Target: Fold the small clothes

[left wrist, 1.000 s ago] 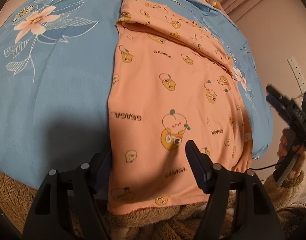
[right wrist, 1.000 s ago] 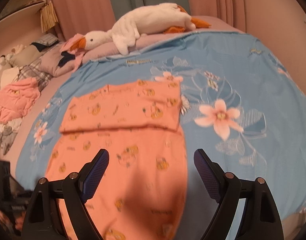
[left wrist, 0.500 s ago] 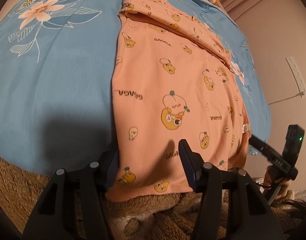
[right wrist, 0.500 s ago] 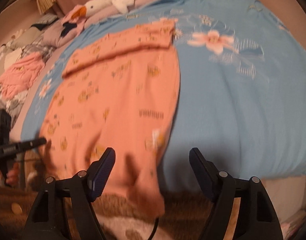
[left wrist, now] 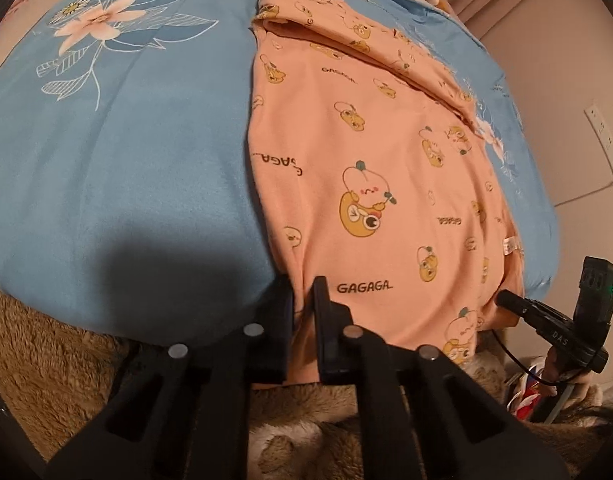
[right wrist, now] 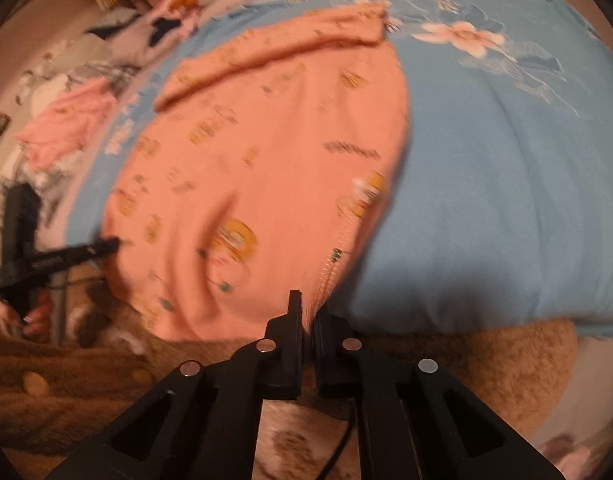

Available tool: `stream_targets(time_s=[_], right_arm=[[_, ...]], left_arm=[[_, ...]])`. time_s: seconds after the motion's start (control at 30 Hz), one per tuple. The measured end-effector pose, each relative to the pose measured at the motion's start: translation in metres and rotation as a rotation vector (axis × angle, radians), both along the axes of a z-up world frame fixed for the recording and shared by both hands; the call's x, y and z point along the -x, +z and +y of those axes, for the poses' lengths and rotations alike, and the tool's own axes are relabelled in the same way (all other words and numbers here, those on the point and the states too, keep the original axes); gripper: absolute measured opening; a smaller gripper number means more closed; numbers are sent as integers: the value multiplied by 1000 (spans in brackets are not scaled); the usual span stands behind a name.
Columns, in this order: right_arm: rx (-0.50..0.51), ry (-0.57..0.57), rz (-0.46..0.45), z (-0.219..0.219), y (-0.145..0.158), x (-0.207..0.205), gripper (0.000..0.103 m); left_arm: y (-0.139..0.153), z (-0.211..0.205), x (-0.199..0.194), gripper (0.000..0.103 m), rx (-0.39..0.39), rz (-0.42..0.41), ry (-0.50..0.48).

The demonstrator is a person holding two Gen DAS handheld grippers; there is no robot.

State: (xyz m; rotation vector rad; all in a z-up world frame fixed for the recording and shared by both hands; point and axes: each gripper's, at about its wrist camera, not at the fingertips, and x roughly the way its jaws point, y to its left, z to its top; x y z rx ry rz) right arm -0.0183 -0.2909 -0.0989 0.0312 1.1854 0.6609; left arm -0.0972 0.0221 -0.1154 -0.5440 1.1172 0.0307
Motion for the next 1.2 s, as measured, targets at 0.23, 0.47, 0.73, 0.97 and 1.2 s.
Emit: stream_targets(time_s=[0.23,0.47,0.73,0.97,1.2], right_arm=[[-189,-33,-47,1,35,-27,5],[-299,-162,-44,-8,44,-72,5],[-215,-289,12,-3,12,-123,5],[-107,-282,6,9,-2,-137,5],[-10,-263,-85,8,22,-127,29]], left_arm=[[18,21,-11,5,180,-49,38],[37,45,-55,5,237,-107,70],[4,69,-127,6,241,-22,120],[-2,75,-135,8,241,-30,112],[35,71,-111,55,200,-126,80]])
